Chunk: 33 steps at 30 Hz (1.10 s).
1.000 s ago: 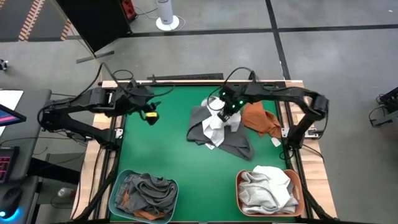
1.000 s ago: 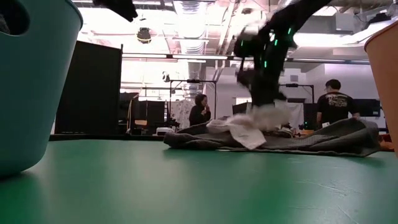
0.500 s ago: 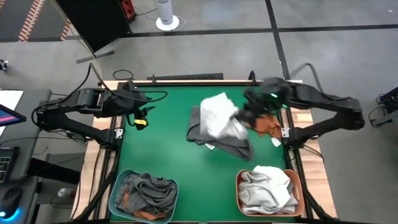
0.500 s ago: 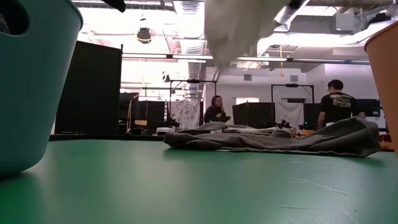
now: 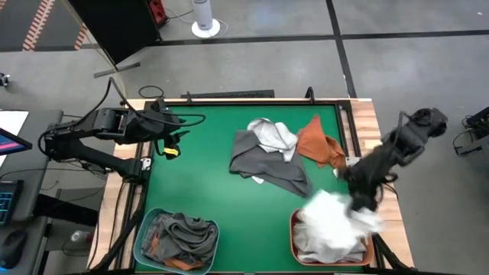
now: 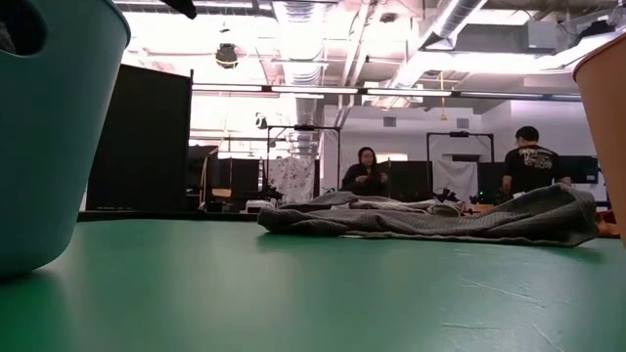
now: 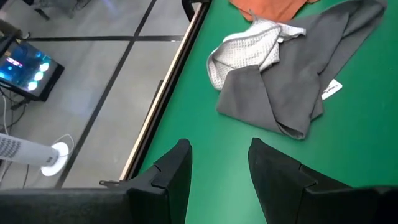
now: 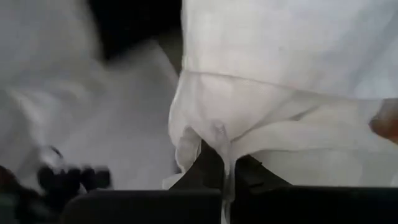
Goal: Sort towels by color in basket
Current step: Put the white towel into the orange bin
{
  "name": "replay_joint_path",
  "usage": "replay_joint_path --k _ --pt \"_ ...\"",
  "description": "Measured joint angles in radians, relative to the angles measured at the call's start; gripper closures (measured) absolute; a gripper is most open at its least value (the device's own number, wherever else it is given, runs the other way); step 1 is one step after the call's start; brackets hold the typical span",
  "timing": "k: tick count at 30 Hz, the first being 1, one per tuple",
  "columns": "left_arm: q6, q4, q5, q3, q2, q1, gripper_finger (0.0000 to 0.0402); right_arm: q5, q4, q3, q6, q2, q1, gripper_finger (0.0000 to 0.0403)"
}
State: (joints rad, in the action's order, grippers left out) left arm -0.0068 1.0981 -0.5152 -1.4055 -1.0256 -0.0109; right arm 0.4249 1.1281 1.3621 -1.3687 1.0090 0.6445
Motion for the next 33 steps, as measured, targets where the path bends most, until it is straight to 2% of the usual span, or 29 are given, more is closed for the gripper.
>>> replay_joint_path --k 3,6,10,17,20,26,33 --pt "-0.005 0.013 0.001 0.000 0.000 0.000 0.0251 0.129 0.163 -0.001 -0.105 0.014 0.103 0.0382" --pt "0.002 0.010 0.002 0.000 0.000 0.000 0.0251 0.128 0.200 -0.001 -0.116 0.024 0.156 0.0382" --pt "0.013 0.010 0.001 0.000 -0.001 0.000 0.0251 0.127 0.201 -0.001 -0.084 0.073 0.159 0.0382" --pt "0.013 0.010 0.001 0.000 -0.001 0.000 0.0251 0.125 0.191 -0.001 0.219 0.292 0.089 0.0382" --pt "0.015 0.010 -0.001 0.000 -0.001 0.000 0.0251 0.119 0.118 -0.001 0.358 0.391 0.042 0.0382" --pt "0.029 0.010 -0.003 0.000 -0.001 0.000 0.0251 0.021 -0.148 -0.001 0.515 0.538 -0.032 0.0382" --pt "0.024 0.013 -0.003 0.000 -0.001 0.000 0.0251 -0.161 -0.249 -0.001 0.564 0.623 -0.057 0.0382"
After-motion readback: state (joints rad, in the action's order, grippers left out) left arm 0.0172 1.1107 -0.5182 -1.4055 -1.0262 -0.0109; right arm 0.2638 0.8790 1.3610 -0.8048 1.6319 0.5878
